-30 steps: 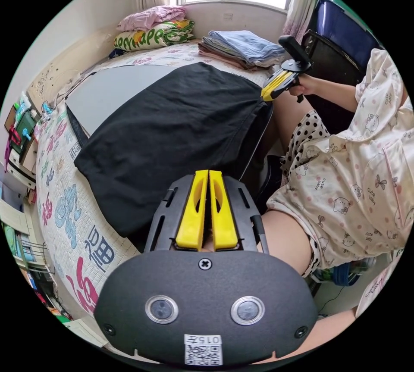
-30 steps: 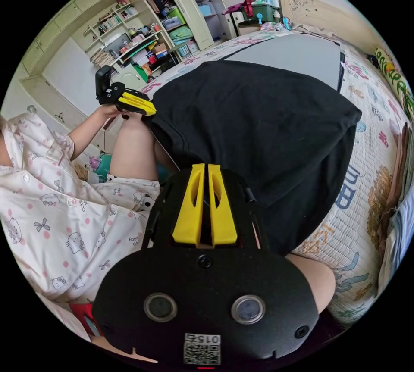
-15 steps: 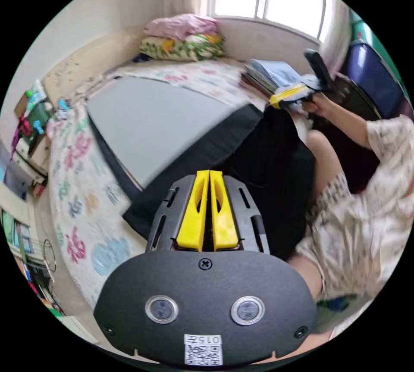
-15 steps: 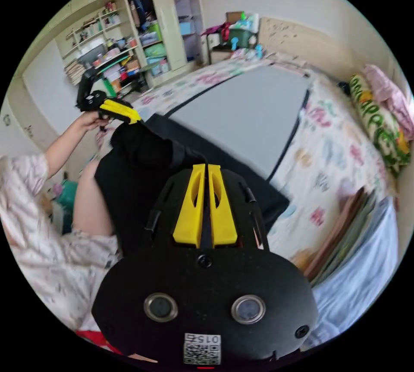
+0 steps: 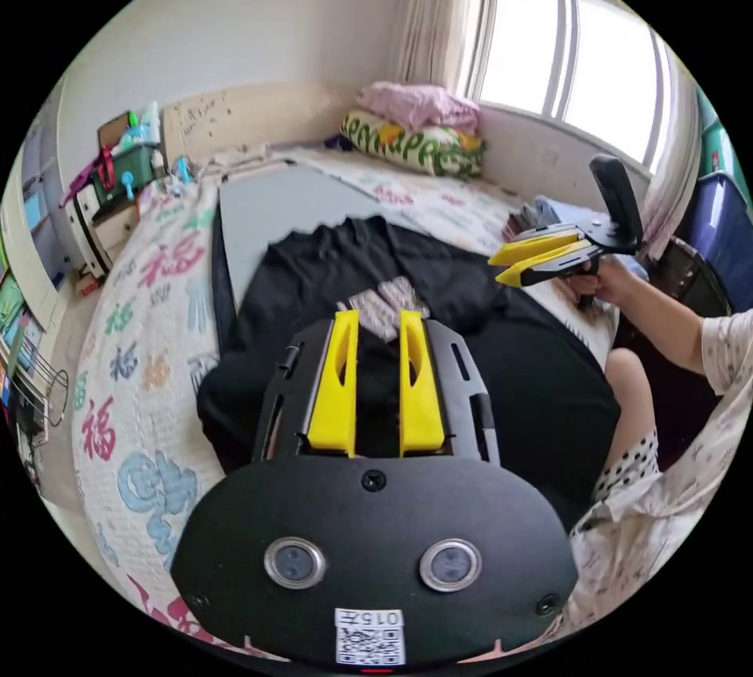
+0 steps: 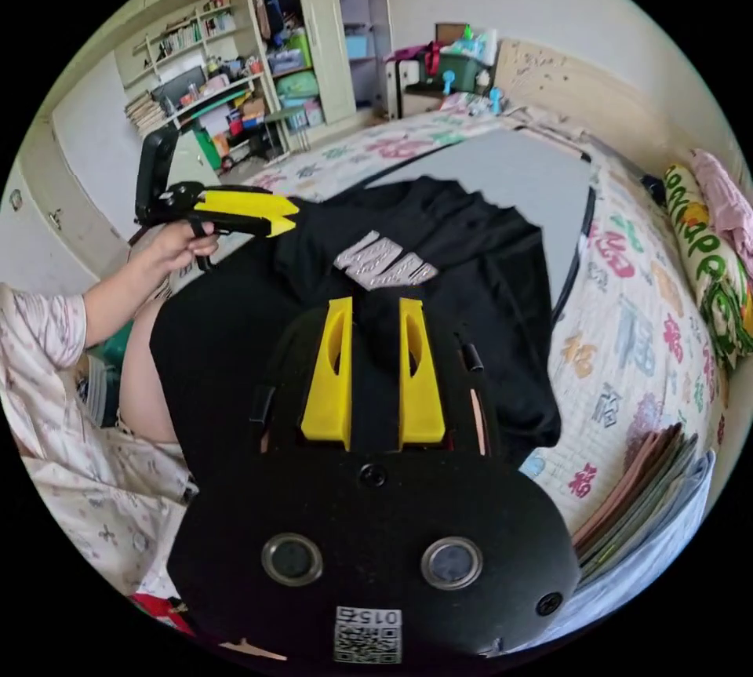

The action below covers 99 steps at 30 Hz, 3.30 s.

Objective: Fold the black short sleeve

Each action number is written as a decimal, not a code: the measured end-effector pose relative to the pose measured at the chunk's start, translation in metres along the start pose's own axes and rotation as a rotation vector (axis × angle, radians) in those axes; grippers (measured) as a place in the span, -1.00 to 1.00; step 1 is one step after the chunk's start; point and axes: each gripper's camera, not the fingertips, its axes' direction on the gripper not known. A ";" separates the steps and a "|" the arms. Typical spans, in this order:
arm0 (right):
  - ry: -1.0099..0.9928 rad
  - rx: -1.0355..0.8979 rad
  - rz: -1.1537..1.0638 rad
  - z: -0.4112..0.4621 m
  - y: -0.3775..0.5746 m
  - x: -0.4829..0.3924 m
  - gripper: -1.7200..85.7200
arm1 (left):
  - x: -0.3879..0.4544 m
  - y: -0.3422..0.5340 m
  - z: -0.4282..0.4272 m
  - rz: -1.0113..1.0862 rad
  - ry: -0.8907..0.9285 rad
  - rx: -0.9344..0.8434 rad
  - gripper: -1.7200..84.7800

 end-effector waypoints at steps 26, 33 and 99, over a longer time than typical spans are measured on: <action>0.403 0.130 0.766 -0.004 -0.064 0.245 -0.92 | -0.212 0.131 0.015 -0.478 -0.350 0.200 -0.78; 0.302 -0.108 0.323 0.143 -0.173 0.159 -0.98 | -0.137 0.044 0.193 -0.251 -0.036 0.058 -0.88; 0.545 -0.249 0.641 -0.161 -0.008 0.012 -0.98 | -0.176 0.164 0.171 -0.456 -0.715 -0.007 -0.78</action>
